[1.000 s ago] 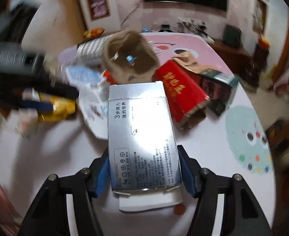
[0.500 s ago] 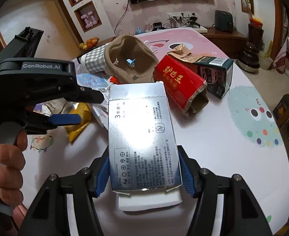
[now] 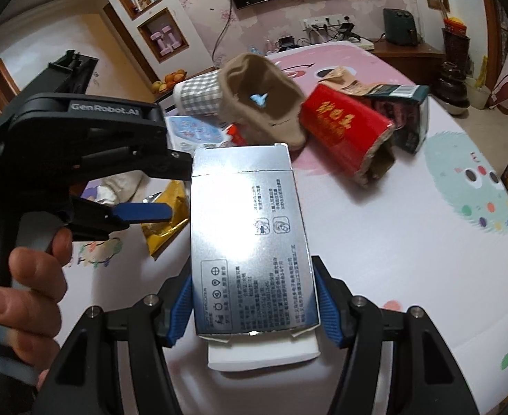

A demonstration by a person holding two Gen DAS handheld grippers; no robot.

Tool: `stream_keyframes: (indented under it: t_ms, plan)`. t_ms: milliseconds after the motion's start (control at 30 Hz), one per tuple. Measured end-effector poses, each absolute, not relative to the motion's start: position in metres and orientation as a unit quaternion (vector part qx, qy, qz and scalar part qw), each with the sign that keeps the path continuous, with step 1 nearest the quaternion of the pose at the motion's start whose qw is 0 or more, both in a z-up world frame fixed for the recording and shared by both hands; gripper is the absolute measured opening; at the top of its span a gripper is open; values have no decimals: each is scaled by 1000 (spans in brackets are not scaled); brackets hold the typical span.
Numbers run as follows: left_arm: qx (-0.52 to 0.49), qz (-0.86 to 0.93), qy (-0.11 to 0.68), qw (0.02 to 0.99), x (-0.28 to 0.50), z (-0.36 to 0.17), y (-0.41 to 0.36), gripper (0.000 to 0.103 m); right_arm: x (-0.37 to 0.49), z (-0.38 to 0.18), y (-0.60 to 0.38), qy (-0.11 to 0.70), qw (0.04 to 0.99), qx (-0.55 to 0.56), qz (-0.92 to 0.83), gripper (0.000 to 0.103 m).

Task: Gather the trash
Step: 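Grasp the silver box with the right tool while the left tool approaches the Kinder box, then grasp the Kinder Chocolate box with the left tool and lift it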

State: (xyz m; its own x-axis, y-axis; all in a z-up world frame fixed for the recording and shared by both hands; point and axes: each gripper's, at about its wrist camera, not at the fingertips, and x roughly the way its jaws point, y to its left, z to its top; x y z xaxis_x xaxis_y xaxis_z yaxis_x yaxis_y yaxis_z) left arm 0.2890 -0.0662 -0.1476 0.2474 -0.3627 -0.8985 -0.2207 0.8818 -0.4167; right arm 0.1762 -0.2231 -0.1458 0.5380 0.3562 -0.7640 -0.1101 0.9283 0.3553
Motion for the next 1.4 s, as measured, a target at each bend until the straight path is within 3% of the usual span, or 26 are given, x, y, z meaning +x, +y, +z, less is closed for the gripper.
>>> stream_keyframes:
  t_ms: [467, 1100, 1200, 1267, 1400]
  plan:
    - [-242, -60, 619, 745, 265, -123, -32, 57, 160, -137, -221, 451, 868, 155, 139, 61]
    - [-208, -79, 601, 768, 338, -146, -40, 55, 175, -138, -228, 442, 872, 169, 125, 61]
    - [-207, -85, 599, 769, 341, -151, -49, 50, 176, -141, -228, 444, 871, 168, 123, 61]
    - [-207, -97, 605, 763, 346, -154, -57, 32, 177, -143, -228, 446, 870, 170, 121, 61]
    - [-214, -103, 598, 765, 350, -153, -65, 14, 178, -145, -226, 451, 868, 174, 118, 61]
